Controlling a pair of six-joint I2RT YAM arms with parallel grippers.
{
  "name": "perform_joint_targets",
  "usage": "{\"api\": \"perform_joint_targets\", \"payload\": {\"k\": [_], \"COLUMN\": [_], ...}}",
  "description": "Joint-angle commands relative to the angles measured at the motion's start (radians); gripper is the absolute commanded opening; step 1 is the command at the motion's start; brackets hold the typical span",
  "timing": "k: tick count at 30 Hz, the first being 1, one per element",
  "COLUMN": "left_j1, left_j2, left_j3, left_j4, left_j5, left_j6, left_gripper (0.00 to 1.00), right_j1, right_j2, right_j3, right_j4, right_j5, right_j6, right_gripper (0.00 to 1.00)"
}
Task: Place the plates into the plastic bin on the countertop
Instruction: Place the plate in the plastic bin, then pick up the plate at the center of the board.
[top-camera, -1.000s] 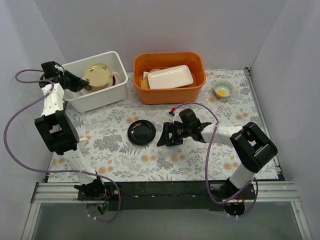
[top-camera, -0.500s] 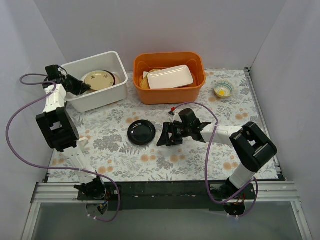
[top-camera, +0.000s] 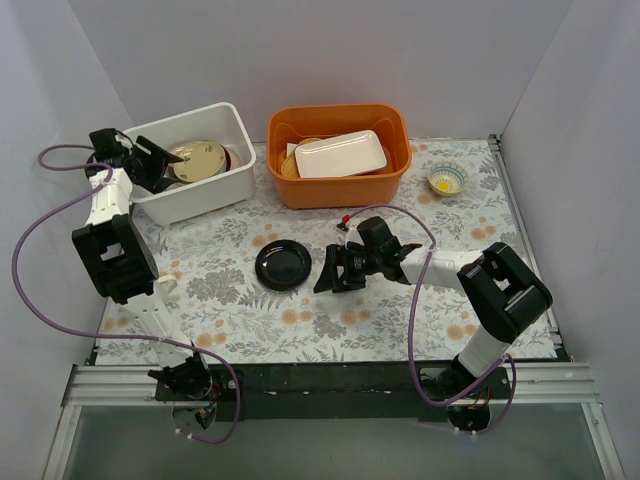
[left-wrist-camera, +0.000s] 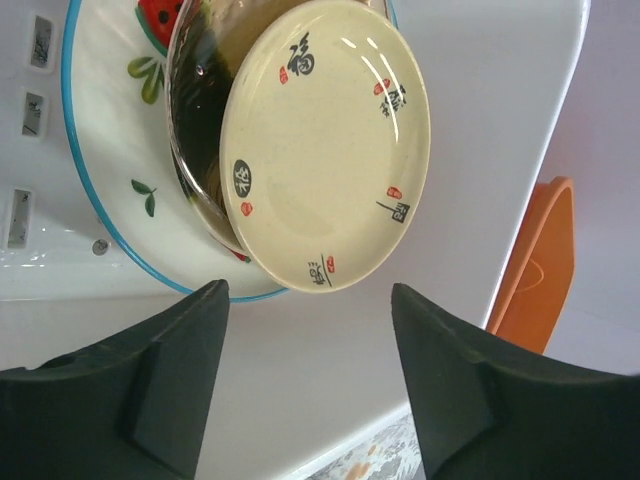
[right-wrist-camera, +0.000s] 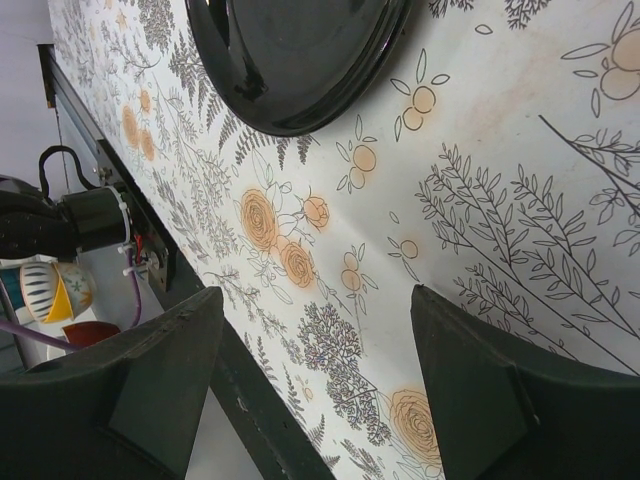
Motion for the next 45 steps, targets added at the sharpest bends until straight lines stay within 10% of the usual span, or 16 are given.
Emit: {"api": "perform_joint_targets", "payload": {"k": [1,20,45], "left_j1": [0.003,-0.066,-0.464], "left_j2": [-0.067,-0.383,-0.768], "left_j3": [-0.007,-0.149,-0.902], "left_j4": [-0.038,0.0,0.005], "left_j5": [-0.006,0.074,-0.102], "left_j6": [0.014,0.056,0.041], "left_gripper": [0.68,0.81,0.9], "right_j1": [-0.002,-0.002,-0.001], "right_j2": [0.007,-0.014,-0.022], "right_j3": [0.036,0.017,0.01], "right_j4": [0.002,0.026,0.04], "right_j5": [-0.007,-0.007,-0.008], "right_j6": [-0.019,-0.001,0.01], "right_gripper": [0.83,0.83,0.84]}}
